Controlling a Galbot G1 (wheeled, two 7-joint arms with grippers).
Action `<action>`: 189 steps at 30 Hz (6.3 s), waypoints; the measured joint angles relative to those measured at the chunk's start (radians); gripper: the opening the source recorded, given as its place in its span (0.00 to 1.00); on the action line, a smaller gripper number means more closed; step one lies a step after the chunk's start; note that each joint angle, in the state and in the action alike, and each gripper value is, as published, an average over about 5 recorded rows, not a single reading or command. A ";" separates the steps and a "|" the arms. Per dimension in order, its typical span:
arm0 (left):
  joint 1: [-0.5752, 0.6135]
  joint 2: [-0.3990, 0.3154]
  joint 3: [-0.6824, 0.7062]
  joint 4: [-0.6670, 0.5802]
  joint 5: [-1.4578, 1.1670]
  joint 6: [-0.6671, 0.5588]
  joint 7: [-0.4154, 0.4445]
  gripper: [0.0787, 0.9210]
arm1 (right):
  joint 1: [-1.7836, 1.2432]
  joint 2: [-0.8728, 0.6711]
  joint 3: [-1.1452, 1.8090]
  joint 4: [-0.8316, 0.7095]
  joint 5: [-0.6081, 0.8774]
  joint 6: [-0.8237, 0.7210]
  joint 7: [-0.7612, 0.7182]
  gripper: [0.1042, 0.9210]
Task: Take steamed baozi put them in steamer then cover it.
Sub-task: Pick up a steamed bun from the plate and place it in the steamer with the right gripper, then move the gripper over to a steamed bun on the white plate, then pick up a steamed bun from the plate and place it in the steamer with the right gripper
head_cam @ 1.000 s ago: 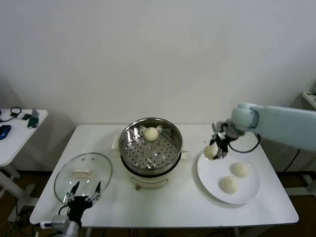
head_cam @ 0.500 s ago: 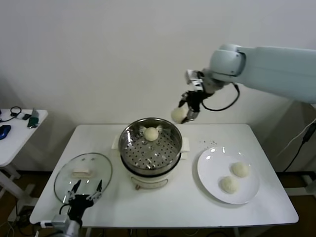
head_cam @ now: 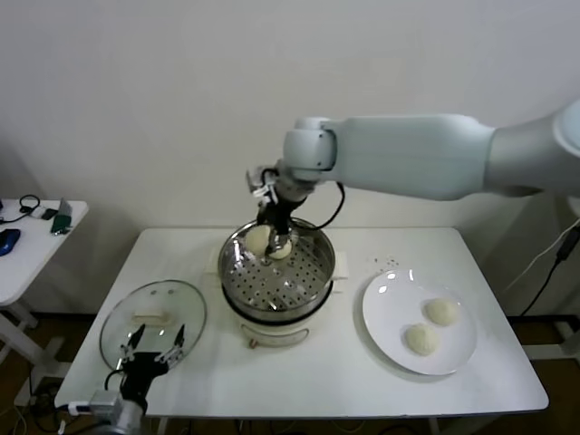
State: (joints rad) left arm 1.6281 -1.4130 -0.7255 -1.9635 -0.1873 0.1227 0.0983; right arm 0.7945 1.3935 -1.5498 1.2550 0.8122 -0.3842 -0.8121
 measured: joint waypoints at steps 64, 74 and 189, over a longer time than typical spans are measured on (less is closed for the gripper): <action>-0.027 0.006 0.020 0.030 0.009 -0.001 0.002 0.88 | 0.201 -0.298 -0.195 0.067 -0.012 0.107 -0.163 0.88; -0.035 -0.004 0.020 0.035 0.009 0.005 0.002 0.88 | 0.230 -0.574 -0.336 0.229 -0.141 0.104 -0.137 0.88; -0.034 -0.007 -0.003 0.026 0.023 0.026 0.011 0.88 | 0.163 -0.149 -0.013 0.336 -0.702 0.589 -0.124 0.71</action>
State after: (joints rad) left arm 1.5945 -1.4204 -0.7285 -1.9372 -0.1641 0.1490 0.1094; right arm 0.9572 1.2442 -1.5626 1.5910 0.1098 0.2048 -0.9358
